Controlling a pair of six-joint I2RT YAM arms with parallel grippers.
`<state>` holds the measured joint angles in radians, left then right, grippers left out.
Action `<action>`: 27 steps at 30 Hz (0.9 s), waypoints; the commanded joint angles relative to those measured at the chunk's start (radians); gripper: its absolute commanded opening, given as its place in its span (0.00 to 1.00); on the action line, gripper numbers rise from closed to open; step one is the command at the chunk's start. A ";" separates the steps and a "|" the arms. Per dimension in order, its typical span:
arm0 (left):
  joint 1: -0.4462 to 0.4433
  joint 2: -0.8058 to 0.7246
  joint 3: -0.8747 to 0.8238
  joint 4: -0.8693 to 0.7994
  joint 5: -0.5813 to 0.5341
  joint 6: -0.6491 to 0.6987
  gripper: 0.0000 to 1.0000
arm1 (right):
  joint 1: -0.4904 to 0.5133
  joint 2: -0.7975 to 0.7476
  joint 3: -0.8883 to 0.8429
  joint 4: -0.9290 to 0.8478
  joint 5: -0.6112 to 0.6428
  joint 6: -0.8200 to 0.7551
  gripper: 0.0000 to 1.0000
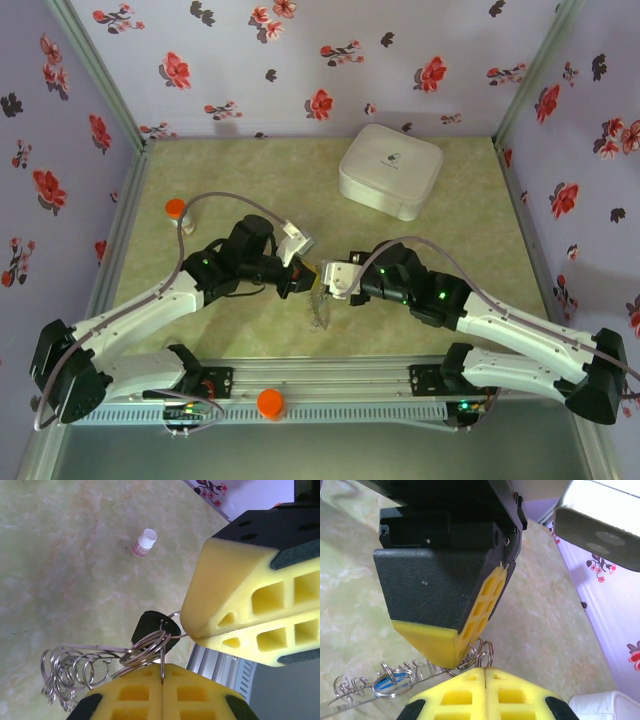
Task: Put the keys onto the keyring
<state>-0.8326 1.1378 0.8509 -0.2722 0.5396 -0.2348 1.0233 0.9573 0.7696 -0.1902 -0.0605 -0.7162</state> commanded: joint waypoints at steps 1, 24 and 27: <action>-0.007 -0.009 0.040 0.005 0.054 -0.021 0.00 | 0.006 -0.002 -0.009 0.015 -0.008 -0.029 0.00; 0.029 0.022 0.044 -0.015 0.007 -0.083 0.00 | 0.038 0.012 -0.001 -0.031 0.045 -0.063 0.00; 0.032 0.031 0.053 -0.022 0.012 -0.097 0.00 | 0.043 0.019 -0.008 -0.018 0.054 -0.062 0.00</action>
<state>-0.8074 1.1606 0.8616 -0.2901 0.5514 -0.3016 1.0542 0.9688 0.7673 -0.2253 -0.0257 -0.7605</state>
